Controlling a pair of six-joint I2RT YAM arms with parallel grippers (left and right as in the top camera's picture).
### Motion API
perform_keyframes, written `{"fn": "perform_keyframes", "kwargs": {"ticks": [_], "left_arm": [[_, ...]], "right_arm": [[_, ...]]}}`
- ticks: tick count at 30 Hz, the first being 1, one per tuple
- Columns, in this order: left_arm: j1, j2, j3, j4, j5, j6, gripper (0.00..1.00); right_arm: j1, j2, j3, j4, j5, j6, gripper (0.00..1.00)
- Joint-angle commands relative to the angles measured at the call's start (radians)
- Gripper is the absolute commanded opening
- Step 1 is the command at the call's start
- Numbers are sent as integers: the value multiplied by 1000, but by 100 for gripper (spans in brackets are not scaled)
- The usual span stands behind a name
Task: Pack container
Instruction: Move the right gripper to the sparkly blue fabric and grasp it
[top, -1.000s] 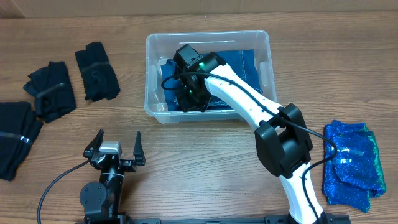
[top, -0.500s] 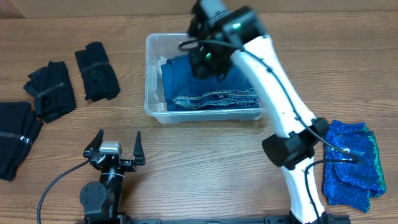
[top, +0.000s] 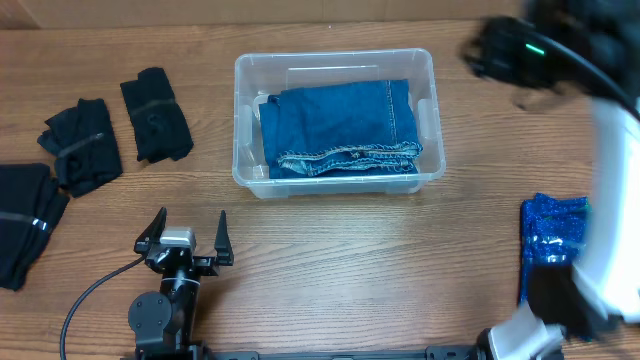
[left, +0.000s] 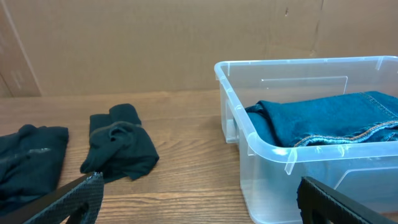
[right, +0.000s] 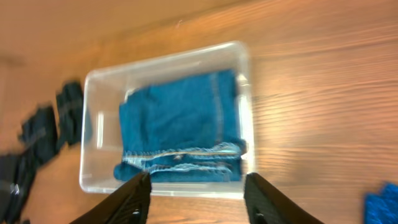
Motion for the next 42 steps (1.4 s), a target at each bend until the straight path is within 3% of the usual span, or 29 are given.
{"fn": "perform_keyframes", "kwargs": {"ticks": [1, 5, 10, 17, 26, 33, 42], "left_arm": [[7, -10, -3, -2, -7, 19, 100], [7, -10, -3, -2, -7, 19, 100], [7, -10, -3, -2, -7, 19, 100], [7, -10, -3, -2, -7, 19, 100], [7, -10, -3, -2, -7, 19, 100], [7, -10, -3, -2, -7, 19, 100], [7, -10, -3, -2, -7, 19, 100]], "right_arm": [[-149, -188, -243, -1, 39, 23, 55], [-349, -291, -536, -1, 39, 21, 57], [-578, -297, -852, 23, 89, -24, 66], [-657, -293, -1102, 160, 131, 13, 68], [-656, -229, -1157, 236, 298, 105, 67], [-692, -113, -1157, 322, 282, 66, 89], [-887, 18, -1157, 372, 104, -37, 92]]}}
